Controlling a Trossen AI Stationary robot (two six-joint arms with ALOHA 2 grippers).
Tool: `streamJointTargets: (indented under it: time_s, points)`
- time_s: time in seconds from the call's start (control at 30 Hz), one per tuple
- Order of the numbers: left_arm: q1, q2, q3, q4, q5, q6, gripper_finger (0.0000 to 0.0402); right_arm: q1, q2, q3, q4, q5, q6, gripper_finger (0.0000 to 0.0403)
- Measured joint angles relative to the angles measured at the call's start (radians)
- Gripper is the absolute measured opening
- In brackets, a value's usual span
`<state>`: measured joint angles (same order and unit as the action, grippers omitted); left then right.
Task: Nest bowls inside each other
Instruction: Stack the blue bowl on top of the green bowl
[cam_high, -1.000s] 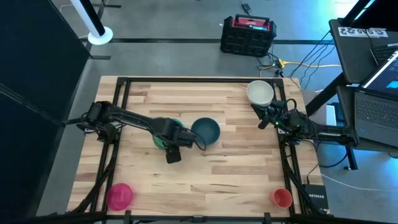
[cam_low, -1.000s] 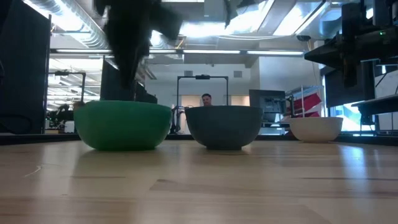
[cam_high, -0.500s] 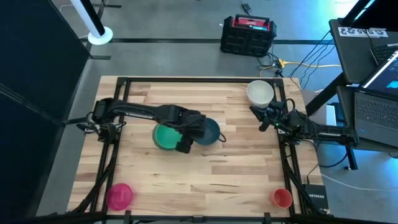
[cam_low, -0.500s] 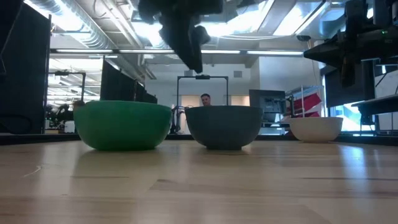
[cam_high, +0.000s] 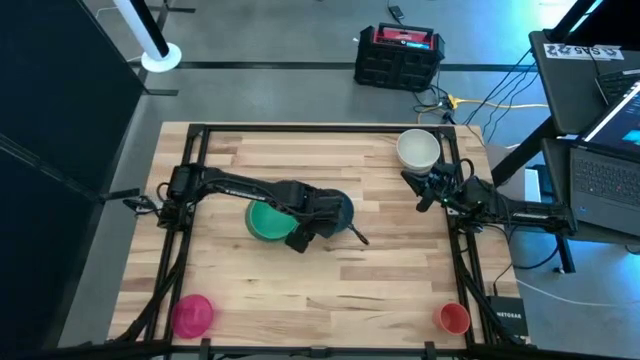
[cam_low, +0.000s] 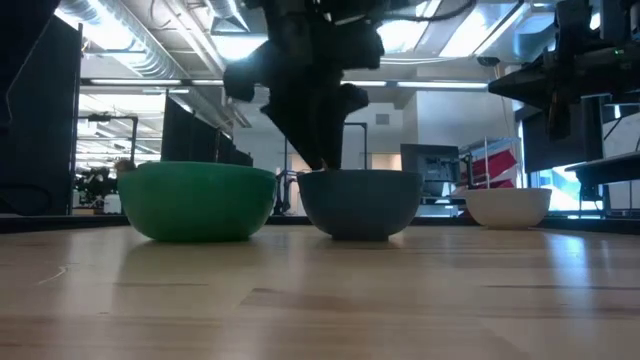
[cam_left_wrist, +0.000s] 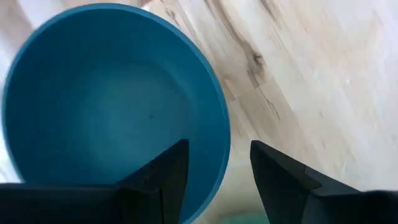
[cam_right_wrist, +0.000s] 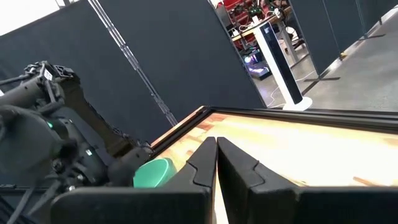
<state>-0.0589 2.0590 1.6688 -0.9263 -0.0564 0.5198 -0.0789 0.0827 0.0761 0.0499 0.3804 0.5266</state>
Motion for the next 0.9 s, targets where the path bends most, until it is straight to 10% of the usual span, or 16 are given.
streamJointTargets:
  time_s: [0.67,0.9]
  points:
    - [0.0,0.053,0.185,-0.205,-0.129,-0.103,0.0001,0.0,0.0,0.0,-0.058,0.0,0.0,0.0]
    - [0.002,-0.011,0.302,-0.511,-0.151,-0.372,0.0,0.0,0.0,0.0,-0.054,0.0,0.0,0.0]
